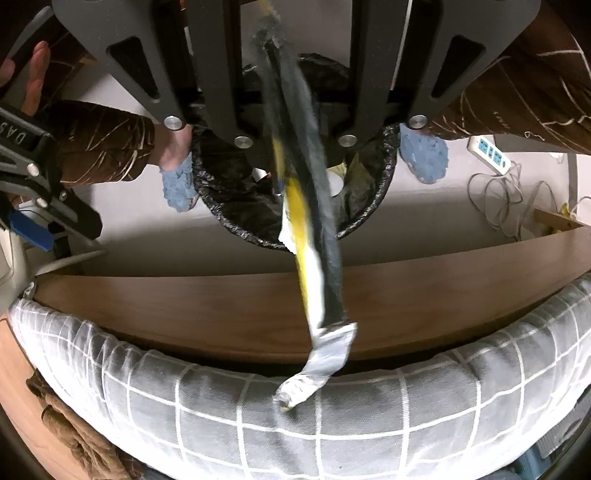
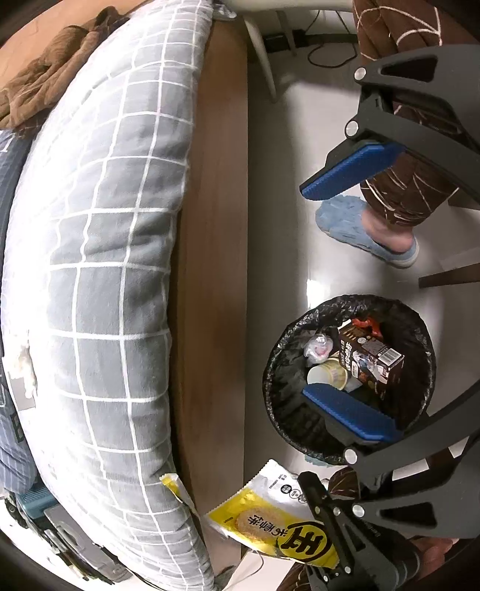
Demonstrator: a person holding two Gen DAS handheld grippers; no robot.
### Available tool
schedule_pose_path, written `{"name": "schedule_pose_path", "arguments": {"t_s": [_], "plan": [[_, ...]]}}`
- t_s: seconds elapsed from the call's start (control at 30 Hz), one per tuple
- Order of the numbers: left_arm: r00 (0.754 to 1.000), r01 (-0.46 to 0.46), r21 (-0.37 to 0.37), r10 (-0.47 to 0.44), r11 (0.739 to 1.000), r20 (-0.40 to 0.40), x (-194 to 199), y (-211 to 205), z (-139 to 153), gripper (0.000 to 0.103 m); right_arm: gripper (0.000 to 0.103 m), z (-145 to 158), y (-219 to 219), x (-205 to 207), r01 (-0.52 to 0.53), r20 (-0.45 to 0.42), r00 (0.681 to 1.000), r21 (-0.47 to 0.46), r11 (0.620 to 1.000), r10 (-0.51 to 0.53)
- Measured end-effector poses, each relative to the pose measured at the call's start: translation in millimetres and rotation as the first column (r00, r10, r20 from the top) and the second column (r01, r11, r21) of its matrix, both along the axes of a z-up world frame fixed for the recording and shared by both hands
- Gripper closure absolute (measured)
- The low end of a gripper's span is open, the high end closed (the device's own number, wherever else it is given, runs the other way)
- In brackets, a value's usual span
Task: Collect trash
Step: 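Open the right tool to drop the clear bag while the left tool drops the yellow wrapper, then raise both empty tools back toward the white box and tissue on the bed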
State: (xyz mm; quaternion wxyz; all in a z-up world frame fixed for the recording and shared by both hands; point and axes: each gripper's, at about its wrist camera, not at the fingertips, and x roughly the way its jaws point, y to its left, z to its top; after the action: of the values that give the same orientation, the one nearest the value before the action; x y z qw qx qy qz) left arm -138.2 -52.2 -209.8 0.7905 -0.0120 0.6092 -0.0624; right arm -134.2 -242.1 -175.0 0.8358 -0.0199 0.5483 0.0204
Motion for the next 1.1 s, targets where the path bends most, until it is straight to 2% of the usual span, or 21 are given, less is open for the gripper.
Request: {"name": "schedule_pose_path", "arguments": {"t_s": [0.03, 0.07, 0.1, 0.23, 0.5, 0.57, 0.8, 1.1], "plan": [[1.000, -0.001, 0.002, 0.001, 1.000, 0.002, -1, -1, 0, 0.072, 0.008, 1, 1, 0, -0.002, 0.001, 1.000, 0.000, 1.000, 0.002], [1.000, -0.005, 0.005, 0.005, 1.000, 0.010, -2, 1, 1, 0.060, 0.008, 2, 3, 1, -0.004, 0.004, 1.000, 0.002, 1.000, 0.004], [1.000, -0.007, 0.009, 0.007, 1.000, 0.016, -3, 2, 3, 0.054, 0.008, 1, 4, 1, -0.005, 0.007, 1.000, 0.003, 1.000, 0.005], [0.999, -0.016, 0.028, 0.015, 0.999, 0.037, -5, 7, 9, 0.044, 0.008, 3, 9, 2, -0.014, 0.013, 1.000, 0.008, 1.000, 0.014], [0.992, -0.065, 0.051, 0.060, 0.997, 0.108, -3, 21, 32, 0.009, 0.008, 15, 16, 1, -0.029, 0.050, 0.998, 0.005, 1.000, 0.029], [0.988, -0.079, 0.058, 0.070, 0.995, 0.135, -2, 24, 41, 0.006, 0.008, 19, 15, 1, -0.026, 0.068, 0.997, 0.009, 1.000, 0.026], [0.974, -0.102, 0.029, 0.093, 0.994, 0.208, 6, 32, 69, 0.006, 0.008, 39, 14, 3, -0.012, 0.149, 0.989, 0.017, 1.000, 0.009], [0.939, -0.133, 0.010, 0.123, 0.991, 0.320, 6, 45, 110, 0.006, 0.008, 66, 19, 2, -0.021, 0.254, 0.967, 0.009, 1.000, 0.018]]}}
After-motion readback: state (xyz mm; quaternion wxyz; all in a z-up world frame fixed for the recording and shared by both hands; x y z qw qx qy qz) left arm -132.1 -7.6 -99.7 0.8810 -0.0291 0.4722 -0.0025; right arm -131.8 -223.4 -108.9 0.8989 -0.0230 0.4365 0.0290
